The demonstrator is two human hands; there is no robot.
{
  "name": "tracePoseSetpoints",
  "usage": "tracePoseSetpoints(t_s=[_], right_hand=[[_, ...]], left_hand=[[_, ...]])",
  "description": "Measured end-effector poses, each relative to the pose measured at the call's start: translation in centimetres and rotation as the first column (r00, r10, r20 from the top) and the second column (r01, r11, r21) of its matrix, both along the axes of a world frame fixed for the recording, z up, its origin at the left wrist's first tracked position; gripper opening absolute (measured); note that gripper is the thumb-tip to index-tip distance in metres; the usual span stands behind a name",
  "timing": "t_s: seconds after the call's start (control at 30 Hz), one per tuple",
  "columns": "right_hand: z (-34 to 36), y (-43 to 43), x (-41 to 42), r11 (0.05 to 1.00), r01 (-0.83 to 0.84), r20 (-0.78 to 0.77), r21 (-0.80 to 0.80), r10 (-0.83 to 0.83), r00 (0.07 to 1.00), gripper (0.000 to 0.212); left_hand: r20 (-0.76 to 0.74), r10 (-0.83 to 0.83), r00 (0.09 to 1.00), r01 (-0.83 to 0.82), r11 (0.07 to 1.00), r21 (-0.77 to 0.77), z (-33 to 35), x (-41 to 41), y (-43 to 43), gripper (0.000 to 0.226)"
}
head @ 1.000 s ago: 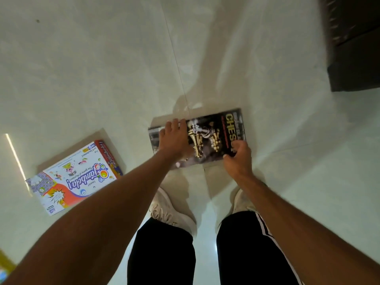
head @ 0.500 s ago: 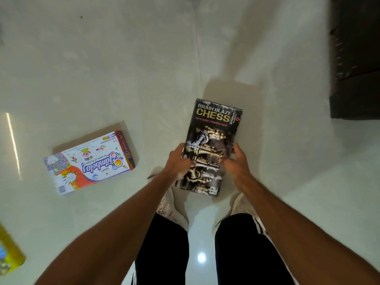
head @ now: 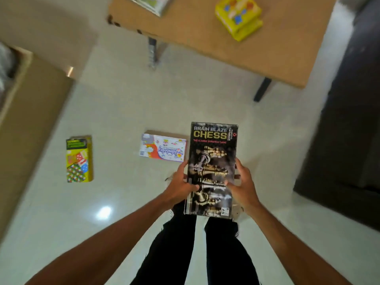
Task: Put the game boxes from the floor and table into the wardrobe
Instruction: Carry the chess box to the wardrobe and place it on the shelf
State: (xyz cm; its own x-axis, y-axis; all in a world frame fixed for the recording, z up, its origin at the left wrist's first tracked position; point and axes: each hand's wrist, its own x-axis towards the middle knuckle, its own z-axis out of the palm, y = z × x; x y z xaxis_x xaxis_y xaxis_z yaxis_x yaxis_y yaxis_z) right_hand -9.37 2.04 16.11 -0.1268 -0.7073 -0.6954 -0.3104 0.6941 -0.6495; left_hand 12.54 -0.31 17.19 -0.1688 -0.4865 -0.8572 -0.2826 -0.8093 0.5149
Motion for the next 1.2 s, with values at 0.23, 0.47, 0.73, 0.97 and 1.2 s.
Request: tracePoseSetpoints(t_s=[0.23, 0.47, 0.73, 0.97, 1.2], right_hand=[[15.2, -8.1, 11.7, 0.940, -0.316, -0.071, -0.132, 0.309, 0.948, 0.074], [19.5, -18.9, 25.1, 0.833, -0.482, -0.052, -0.270, 0.488, 0.872, 0.073], [20.0, -38.7, 39.6, 0.600, -0.613, -0.101, -0.514, 0.667, 0.738, 0.077], [20.8, -58.5, 51.9, 0.361, -0.723, -0.252, -0.589, 0.768, 0.589, 0.071], [23.5, -74.9, 67.1, 0.297, -0.767, -0.228, -0.568, 0.839, 0.494, 0.074]], left_hand=[[-0.047, 0.205, 0.978, -0.210, 0.969, -0.130, 13.5, 13.5, -2.2, 0.084], [-0.098, 0.474, 0.875, -0.483, 0.841, -0.245, 18.4, 24.8, -8.1, 0.069], [-0.025, 0.624, 0.781, -0.566, 0.691, -0.450, 18.7, 38.0, -24.7, 0.083], [0.158, 0.652, 0.741, -0.458, 0.664, -0.591, 20.4, 48.4, -42.0, 0.089], [0.124, 0.763, 0.634, -0.564, 0.567, -0.600, 21.9, 61.9, -56.5, 0.088]])
